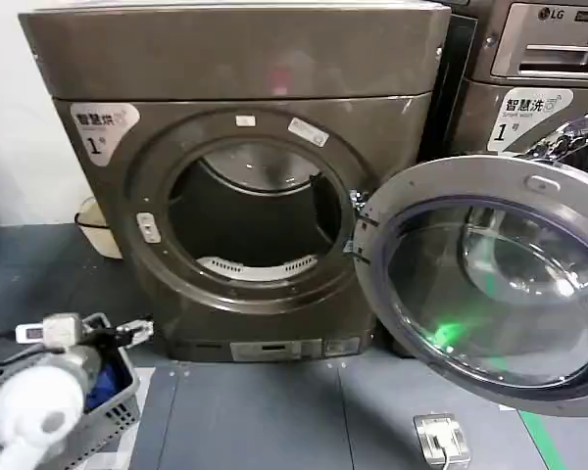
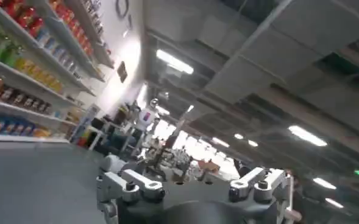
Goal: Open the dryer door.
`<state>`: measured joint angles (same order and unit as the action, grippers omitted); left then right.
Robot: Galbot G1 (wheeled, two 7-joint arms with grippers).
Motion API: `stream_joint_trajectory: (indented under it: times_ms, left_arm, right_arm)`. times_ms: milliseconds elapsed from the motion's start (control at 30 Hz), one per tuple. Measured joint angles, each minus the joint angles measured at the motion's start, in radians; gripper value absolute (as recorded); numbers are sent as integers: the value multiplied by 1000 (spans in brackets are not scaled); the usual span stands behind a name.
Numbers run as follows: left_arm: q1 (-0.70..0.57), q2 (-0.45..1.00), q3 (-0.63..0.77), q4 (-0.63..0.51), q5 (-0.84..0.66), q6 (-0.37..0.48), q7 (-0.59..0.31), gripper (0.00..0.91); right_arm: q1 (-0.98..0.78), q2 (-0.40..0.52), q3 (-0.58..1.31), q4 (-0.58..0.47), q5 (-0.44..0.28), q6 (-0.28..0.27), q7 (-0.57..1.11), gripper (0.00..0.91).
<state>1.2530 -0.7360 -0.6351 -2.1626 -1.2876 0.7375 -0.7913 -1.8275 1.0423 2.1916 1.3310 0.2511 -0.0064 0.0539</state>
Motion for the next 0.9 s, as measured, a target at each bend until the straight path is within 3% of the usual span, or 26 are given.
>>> stream_joint_trajectory:
  times_ms: [200,500,667,900]
  left_arm:
    - [-119,64,22,120,-220,-1,-152,907]
    - [-411,124,106,416,-670,-1,-316,907]
    - [-499,129,142,550,-796,-2,-357,907]
    - [-514,129,138,676,-859,-2,-384,907]
  right_arm:
    - [7,14,-14,21,-1,1,-1,907]
    - [18,32,-28,60,3,4,-7,907]
    - [25,33,-38,69,3,8,-11,907]
    - [35,33,-47,73,3,8,-8,907]
